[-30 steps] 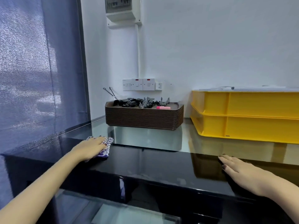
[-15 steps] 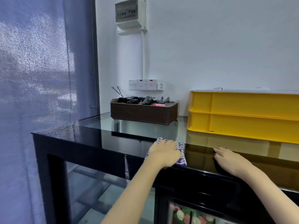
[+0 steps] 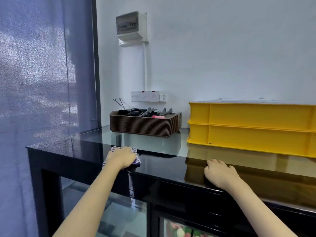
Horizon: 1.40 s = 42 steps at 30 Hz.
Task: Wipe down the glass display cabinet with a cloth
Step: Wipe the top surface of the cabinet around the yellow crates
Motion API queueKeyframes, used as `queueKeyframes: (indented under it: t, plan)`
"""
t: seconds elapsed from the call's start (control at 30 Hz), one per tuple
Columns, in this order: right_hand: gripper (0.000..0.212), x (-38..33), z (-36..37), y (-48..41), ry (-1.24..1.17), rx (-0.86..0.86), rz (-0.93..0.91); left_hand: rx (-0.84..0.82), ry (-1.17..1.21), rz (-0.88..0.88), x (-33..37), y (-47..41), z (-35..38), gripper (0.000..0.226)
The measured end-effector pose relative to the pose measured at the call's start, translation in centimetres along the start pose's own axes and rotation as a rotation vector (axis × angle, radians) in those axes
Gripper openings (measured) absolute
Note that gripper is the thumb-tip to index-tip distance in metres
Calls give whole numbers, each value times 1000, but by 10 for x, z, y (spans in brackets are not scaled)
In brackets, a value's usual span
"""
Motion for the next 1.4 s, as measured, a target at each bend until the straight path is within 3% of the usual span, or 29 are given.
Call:
queueKeyframes:
  t: [0.13,0.27,0.37,0.53,0.67,0.87,1.0,1.2,1.4]
  plan:
    - [49,1,-1,2,-14,-13,13,-35,46,256,97,10,18,43]
    - [50,3,-2,4,-20,-31,4,-98,129,343,116,12,28,41]
    - [50,3,1,3,2,-28,-5,-119,132,324,80,-3,30,54]
    - [50,2,3,2,37,-12,-8,-81,58,91,-1,-51,29,51]
    - [51,2,5,-1,52,-27,-2,-75,59,92,22,-84,33,43]
    - [51,5,4,1,55,-19,-10,-168,133,408,135,-73,47,51]
    - [51,4,5,7,96,-11,-18,-153,140,698,136,-29,46,54]
    - [51,3,5,7,123,-37,-11,-155,90,542,74,-60,40,54]
    - [54,11,2,-7,150,-207,-77,-147,45,562,99,-114,66,52]
Point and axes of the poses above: each hand's wrist, its own y-axis away from the middle knuckle, its own z-axis out of the palm, x = y × z, the point moved 6 cm from there along -y, towards the middle knuckle, and after that the axes turned 5 degrees about z, right-handed, at the moved point
